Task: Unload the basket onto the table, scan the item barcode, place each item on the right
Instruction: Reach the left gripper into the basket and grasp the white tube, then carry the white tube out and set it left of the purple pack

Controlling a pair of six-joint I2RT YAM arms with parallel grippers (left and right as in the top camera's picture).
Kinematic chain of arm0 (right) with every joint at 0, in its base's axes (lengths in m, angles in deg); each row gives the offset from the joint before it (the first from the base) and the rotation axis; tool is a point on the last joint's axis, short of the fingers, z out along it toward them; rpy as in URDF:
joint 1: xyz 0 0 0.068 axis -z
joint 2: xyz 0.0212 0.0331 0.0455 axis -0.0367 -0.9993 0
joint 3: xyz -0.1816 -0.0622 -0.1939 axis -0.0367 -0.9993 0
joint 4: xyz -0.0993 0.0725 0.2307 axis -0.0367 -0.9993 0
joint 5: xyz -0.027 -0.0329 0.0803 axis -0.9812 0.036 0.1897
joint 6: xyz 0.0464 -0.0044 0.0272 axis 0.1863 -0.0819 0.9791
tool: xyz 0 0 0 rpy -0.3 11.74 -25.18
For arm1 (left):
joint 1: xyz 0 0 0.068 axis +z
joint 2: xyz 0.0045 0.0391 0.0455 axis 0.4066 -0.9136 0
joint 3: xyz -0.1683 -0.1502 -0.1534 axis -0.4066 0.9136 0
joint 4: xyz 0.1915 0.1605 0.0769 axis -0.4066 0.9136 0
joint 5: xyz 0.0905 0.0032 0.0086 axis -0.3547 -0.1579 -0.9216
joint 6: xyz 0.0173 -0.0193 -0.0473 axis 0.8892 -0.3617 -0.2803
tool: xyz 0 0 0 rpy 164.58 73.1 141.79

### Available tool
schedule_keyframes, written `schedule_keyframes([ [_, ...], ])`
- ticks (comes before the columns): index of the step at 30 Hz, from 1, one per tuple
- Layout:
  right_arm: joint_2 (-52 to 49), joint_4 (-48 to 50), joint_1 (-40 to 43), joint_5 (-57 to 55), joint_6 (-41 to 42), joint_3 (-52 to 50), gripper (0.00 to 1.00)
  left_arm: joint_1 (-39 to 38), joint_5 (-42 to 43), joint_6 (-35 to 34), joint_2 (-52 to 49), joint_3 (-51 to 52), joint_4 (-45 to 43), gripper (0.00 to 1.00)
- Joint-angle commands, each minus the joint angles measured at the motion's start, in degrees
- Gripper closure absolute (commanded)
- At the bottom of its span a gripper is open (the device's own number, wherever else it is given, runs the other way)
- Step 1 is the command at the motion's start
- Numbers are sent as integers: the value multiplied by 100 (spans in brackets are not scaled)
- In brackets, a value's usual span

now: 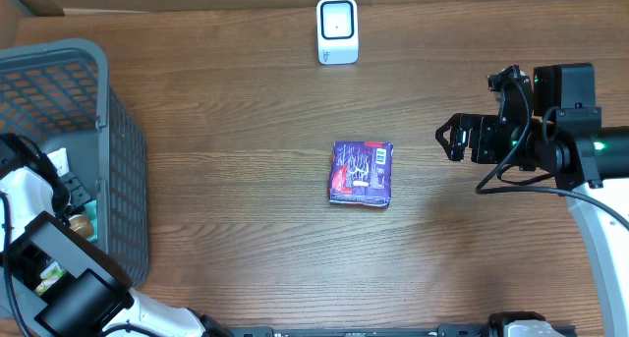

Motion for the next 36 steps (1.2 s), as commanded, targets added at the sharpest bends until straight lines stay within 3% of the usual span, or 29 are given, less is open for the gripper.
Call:
schedule_keyframes([
  [1,9,31,-37,33,-2,120,0,70,-98,-514,-125,-319,162,88],
  [7,9,33,-37,33,-4,120,0,48,599,-782,-122,-1484,1180,94],
  [15,9,59,-37,33,-2,120,0,-13,2365,-1261,-114,-3700,2922,96],
  [21,9,74,-37,35,-2,120,0,-442,2433,-1239,74,-5224,3877,96],
  [28,9,55,-37,35,-2,120,0,-1572,2472,-767,678,-5925,4389,96],
  [36,9,101,-37,35,-2,120,0,-3543,2470,-999,793,-5709,4885,95],
])
